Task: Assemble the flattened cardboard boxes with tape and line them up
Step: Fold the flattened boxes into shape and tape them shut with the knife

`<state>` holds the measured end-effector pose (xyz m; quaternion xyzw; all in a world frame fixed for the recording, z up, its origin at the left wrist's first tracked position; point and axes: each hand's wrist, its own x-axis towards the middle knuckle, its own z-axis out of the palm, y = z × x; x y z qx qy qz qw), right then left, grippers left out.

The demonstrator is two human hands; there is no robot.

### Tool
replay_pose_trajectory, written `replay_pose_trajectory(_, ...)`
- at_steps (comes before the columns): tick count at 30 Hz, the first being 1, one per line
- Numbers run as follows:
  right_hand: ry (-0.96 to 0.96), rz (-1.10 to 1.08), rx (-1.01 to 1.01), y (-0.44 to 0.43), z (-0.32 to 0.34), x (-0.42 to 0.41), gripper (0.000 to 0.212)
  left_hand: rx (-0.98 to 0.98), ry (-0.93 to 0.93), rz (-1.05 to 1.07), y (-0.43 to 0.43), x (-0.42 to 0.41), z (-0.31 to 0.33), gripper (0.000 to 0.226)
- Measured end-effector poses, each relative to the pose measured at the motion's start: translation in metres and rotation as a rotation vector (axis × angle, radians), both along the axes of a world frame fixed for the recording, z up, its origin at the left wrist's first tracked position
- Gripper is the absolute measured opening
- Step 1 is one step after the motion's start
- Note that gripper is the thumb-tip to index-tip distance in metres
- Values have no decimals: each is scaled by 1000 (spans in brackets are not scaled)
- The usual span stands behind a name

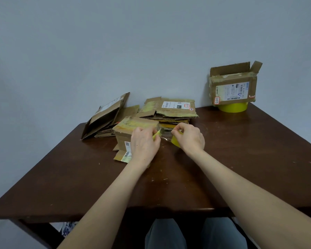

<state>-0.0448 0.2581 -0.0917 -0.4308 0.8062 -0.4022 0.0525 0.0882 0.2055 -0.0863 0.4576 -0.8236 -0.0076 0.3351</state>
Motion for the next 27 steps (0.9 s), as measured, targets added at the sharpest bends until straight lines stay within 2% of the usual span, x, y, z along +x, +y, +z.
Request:
replay_pose_trajectory(5,-57,-5,-34,-1,1,-6,14,-8,21,-48,-2,7,-5,6)
replay_pose_trajectory(9,-69,-4,-49,-1,-1,-6,14,-103,-72,-20,-4,3,-7,6)
replay_pose_trajectory(12,-156,-38,-100,2,2,-18,14,-131,-138,0,-8,7,-9,10)
replay_pose_trajectory(15,-246,-26,-159,6,3,-34,11,-133,-73,-18,-7,9,-6,11)
replay_pose_trajectory(20,-355,-49,-267,8,10,-45,11,-375,-92,-165,14,-10,-4,8)
replay_pose_trajectory(21,-359,-64,-289,9,13,-49,11,-317,-97,-191,18,-17,-5,11)
replay_pose_trajectory(24,-346,-92,-332,15,19,-64,11,72,-97,-187,25,-45,-11,19)
replay_pose_trajectory(27,-339,-125,-368,25,23,-83,12,219,-150,-236,33,-73,-22,27)
